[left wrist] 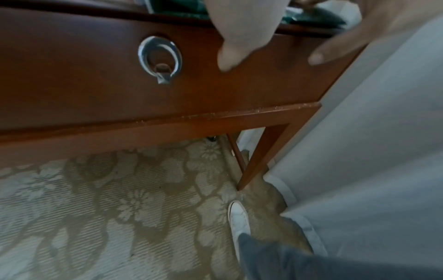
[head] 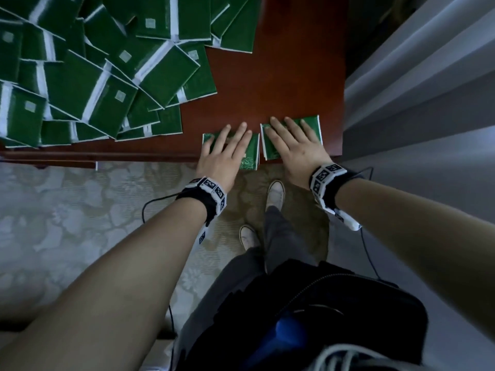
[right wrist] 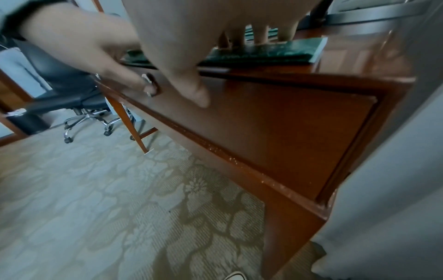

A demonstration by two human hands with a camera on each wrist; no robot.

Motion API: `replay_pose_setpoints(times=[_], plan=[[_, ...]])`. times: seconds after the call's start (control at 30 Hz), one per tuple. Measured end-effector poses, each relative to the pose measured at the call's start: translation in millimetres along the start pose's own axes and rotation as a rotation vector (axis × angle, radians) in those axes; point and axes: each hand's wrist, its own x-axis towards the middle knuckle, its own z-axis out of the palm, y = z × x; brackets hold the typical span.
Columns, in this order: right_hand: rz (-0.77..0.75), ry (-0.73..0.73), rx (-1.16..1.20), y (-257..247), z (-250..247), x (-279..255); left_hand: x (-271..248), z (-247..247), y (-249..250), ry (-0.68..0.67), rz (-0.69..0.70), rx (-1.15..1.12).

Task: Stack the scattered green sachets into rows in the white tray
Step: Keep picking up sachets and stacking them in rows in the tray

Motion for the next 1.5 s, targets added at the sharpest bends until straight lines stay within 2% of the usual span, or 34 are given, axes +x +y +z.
replay_pose_setpoints(times=[0.1, 0.17, 0.23, 0.33, 0.4, 0.53, 0.7, 0.8, 0.9, 1.07, 1.3, 1.5], plan=[[0.01, 0.058, 0.031, -11, -12, -6, -8, -20, -6, -0.041, 0.018, -0.043], [0.058, -0.026, 0.103, -18, -38, -7, -13, -42, -14, -0.06, 0.011, -0.112], [0.137, -0.101, 0.164, -26, -71, -5, -19, -74, -25, -0.062, -0.053, -0.141], [0.214, -0.151, 0.182, -42, -128, 1, -31, -127, -46, -0.126, -0.122, -0.083], [0.201, -0.119, 0.151, -54, -170, 6, -41, -164, -61, -0.133, -0.138, -0.027], [0.129, 0.021, 0.068, -79, -247, 24, -67, -232, -95, -0.047, -0.214, -0.005], [0.058, 0.153, -0.009, -124, -313, 43, -115, -282, -131, 0.084, -0.277, -0.036], [-0.004, 0.139, -0.065, -152, -333, 60, -135, -289, -149, 0.089, -0.312, -0.046], [-0.02, -0.001, -0.14, -176, -338, 86, -143, -280, -176, 0.068, -0.354, -0.06], [-0.038, -0.06, -0.172, -214, -338, 132, -145, -258, -228, 0.02, -0.398, -0.101], [-0.061, -0.061, -0.151, -271, -356, 231, -133, -259, -344, -0.035, -0.447, -0.033], [-0.085, -0.139, -0.218, -319, -373, 313, -121, -263, -431, -0.081, -0.447, -0.038]])
